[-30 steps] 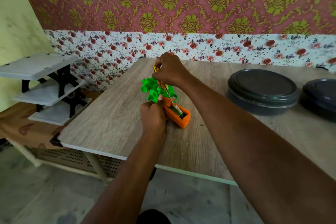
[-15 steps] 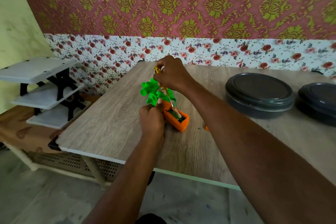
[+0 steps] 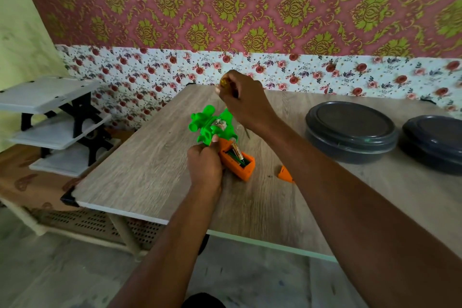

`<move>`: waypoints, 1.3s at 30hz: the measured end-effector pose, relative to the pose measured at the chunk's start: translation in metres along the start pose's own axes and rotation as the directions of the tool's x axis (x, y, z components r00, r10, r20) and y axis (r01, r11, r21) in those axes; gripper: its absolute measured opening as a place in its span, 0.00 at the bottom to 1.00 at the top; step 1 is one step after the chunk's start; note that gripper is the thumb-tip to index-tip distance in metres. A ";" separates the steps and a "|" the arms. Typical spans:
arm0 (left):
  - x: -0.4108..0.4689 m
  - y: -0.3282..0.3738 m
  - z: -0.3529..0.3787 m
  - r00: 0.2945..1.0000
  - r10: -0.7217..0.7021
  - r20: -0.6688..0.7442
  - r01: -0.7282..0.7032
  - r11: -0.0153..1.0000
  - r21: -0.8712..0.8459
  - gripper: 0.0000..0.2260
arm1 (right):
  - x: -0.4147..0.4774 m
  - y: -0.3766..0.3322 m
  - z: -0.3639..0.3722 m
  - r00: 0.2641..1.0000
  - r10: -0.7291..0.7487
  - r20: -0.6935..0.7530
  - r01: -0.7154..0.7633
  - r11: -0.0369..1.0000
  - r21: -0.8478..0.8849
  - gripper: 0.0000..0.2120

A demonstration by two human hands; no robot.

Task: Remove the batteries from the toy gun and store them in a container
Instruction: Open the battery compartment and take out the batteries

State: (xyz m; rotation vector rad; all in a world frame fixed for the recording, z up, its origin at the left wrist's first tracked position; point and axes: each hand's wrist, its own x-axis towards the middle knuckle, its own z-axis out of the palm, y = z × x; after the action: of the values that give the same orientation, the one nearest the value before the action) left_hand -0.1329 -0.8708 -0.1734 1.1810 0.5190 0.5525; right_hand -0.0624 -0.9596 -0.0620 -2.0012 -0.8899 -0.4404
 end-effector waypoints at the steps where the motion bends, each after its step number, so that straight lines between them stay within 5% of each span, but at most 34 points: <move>1: -0.003 0.002 0.001 1.000 -0.005 0.003 0.005 1.000 -0.021 0.13 | -0.006 0.001 -0.003 1.000 -0.010 0.005 0.010 1.000 -0.017 0.09; 8: -0.006 0.006 0.004 1.000 -0.022 0.003 0.022 0.999 -0.031 0.13 | -0.056 0.016 -0.009 0.999 -0.030 0.042 0.041 0.957 -0.286 0.06; 12: -0.003 0.000 0.001 1.000 0.024 0.007 -0.024 0.999 0.021 0.10 | -0.071 0.023 -0.003 0.978 0.149 0.149 -0.098 0.947 -0.306 0.16; 14: 0.003 -0.006 0.000 0.999 0.037 0.009 -0.037 0.999 0.030 0.18 | -0.072 0.026 0.002 0.965 0.203 0.169 -0.136 0.930 -0.342 0.17; 17: 0.007 -0.011 -0.002 0.998 0.049 0.028 -0.050 0.998 0.031 0.19 | -0.070 0.025 0.007 0.973 0.195 0.120 -0.147 0.935 -0.322 0.08; 22: -0.008 0.006 0.001 1.000 0.027 -0.001 -0.027 0.999 0.032 0.12 | -0.055 0.028 -0.009 0.974 0.211 -0.085 -0.226 0.941 -0.254 0.14; 28: -0.005 0.002 0.002 0.999 0.039 -0.032 -0.037 0.998 0.059 0.12 | -0.045 0.030 -0.010 0.892 0.315 0.325 -0.020 0.744 -0.667 0.17; 34: -0.010 0.009 0.004 0.998 0.033 -0.047 -0.032 0.999 0.020 0.16 | -0.033 0.038 -0.011 0.875 0.307 0.374 -0.007 0.781 -0.625 0.19; 39: 0.001 -0.001 0.001 0.999 0.023 -0.023 -0.021 0.998 0.055 0.14 | -0.039 0.039 -0.016 0.949 0.167 0.267 -0.023 0.883 -0.470 0.14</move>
State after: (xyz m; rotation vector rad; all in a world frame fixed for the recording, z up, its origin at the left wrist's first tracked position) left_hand -0.1315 -0.8715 -0.1741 1.2347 0.5452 0.5750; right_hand -0.0594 -1.0036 -0.0989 -2.5948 -0.9236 -0.3131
